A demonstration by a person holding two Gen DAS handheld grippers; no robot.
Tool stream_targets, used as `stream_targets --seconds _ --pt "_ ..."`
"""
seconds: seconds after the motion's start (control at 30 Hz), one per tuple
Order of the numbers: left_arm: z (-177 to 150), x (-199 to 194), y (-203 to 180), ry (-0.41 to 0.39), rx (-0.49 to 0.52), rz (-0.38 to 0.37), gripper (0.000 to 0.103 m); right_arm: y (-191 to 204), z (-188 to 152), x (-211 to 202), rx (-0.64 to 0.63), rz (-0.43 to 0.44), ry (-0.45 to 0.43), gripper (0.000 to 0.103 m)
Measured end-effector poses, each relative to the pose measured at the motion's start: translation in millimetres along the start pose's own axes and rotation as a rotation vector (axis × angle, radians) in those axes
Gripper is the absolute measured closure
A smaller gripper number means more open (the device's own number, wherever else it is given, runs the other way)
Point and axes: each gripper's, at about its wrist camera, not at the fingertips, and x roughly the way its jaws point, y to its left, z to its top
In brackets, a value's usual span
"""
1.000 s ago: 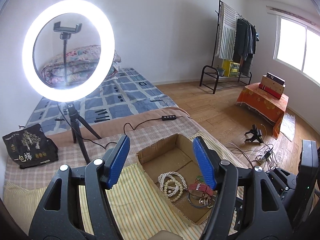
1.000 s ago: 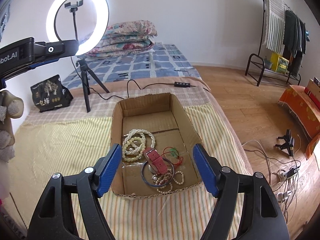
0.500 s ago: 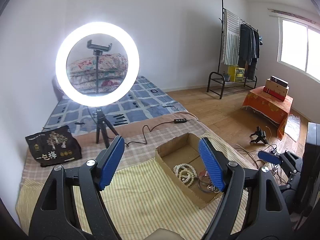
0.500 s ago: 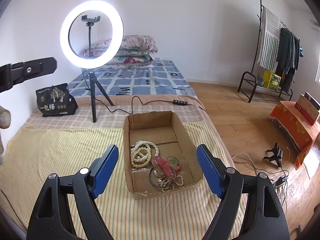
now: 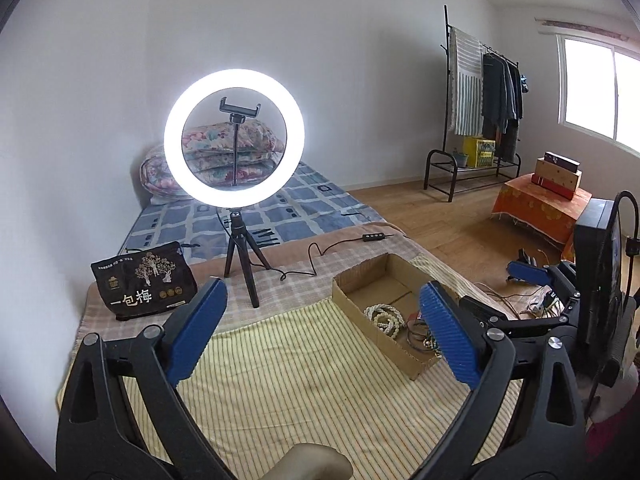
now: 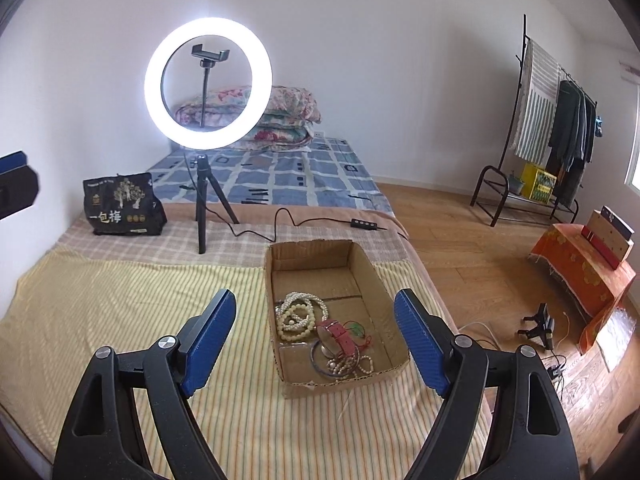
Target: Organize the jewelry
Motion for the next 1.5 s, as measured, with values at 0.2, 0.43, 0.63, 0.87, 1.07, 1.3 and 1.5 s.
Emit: stream_targets --seconds 0.2,0.43,0.63,0.87,1.07,1.3,1.5 --pt "-12 -17 3 0.002 0.001 0.016 0.0 4 -2 -12 0.008 -0.006 -0.025 0.021" --pt "-32 -19 7 0.034 -0.018 0.059 0.0 1 -8 -24 0.033 -0.033 -0.057 0.02" --pt "-42 -15 5 0.058 -0.007 0.054 0.0 0 -14 -31 0.026 -0.051 -0.069 0.02" --pt "-49 -13 4 0.056 0.0 0.068 0.0 -2 -18 -27 0.047 -0.042 -0.063 0.02" --pt "-51 -10 1 0.068 0.005 0.061 0.0 1 -21 -20 0.043 -0.041 -0.04 0.02" --pt "-51 -9 1 0.068 0.006 0.06 0.0 1 -22 -22 0.052 -0.047 -0.045 0.02" --pt "-52 -8 0 0.071 0.006 0.059 0.0 1 -22 -22 0.056 -0.044 -0.046 0.02"
